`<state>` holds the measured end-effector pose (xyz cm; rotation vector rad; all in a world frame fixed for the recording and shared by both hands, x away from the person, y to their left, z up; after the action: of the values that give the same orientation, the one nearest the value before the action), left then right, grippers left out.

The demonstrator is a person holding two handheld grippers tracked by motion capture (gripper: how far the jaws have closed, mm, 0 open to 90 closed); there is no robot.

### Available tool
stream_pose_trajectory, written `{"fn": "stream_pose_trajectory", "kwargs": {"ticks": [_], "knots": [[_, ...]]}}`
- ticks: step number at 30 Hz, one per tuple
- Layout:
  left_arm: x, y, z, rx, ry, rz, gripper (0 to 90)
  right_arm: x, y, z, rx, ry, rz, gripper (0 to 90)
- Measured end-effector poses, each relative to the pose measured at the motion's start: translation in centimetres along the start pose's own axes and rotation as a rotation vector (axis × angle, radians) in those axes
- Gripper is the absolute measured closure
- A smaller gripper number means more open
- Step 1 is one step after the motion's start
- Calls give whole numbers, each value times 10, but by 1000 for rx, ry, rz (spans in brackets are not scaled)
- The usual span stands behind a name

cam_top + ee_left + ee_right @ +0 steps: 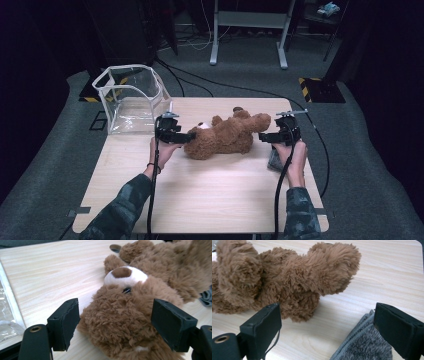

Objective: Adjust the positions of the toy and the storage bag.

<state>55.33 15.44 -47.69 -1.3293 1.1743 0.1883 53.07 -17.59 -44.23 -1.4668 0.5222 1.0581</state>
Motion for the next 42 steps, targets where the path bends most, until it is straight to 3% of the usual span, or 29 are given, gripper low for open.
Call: {"fn": "stream_pose_trajectory", "kwargs": {"ticks": [6, 9, 11, 18, 26, 29, 31, 32, 33, 36, 40, 41, 42], "knots": [[10, 5, -4, 8, 5, 41, 206, 5, -2, 2, -6, -9, 10, 74], [13, 14, -6, 47, 2, 54, 206, 4, -2, 1, 0, -8, 3, 73], [14, 16, -7, 44, 10, 55, 201, 3, -2, -1, 4, -10, -2, 72], [17, 28, -16, 93, 8, 65, 191, 4, -4, -4, 17, -25, -8, 54], [21, 37, -19, 107, 35, 69, 185, 29, -11, -3, 36, -78, 47, 0], [21, 37, -19, 101, 42, 65, 185, 34, -14, -5, 38, -100, 37, 0], [21, 40, -19, 115, 53, 71, 187, 42, -14, -7, 21, -136, 46, 85], [21, 40, -19, 115, 53, 71, 187, 42, -14, -7, 21, -136, 46, 85], [23, 41, -21, 111, 65, 59, 187, 46, -13, -6, 8, -169, 40, 166], [23, 43, -21, 111, 75, 55, 187, 47, -11, -4, -2, -163, 43, 258], [20, 41, -21, 110, 77, 42, 187, 47, -6, -5, -8, -165, 45, 449], [20, 41, -21, 110, 77, 42, 187, 47, -6, -5, -8, -165, 45, 449], [19, 40, -21, 105, 84, 38, 188, 45, -5, -6, -22, -158, 29, 528]]}}
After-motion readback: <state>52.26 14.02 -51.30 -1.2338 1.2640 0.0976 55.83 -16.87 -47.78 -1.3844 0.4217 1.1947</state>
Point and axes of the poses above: each handheld gripper's, and its own axes: x roughly forward along the jaws, y roughly out of its underside, z roughly to its left, the point moved 7 cm from there along x, roughly forward along the jaws, and after that the axes turned 11 degrees about z, right-handed, at the moved point
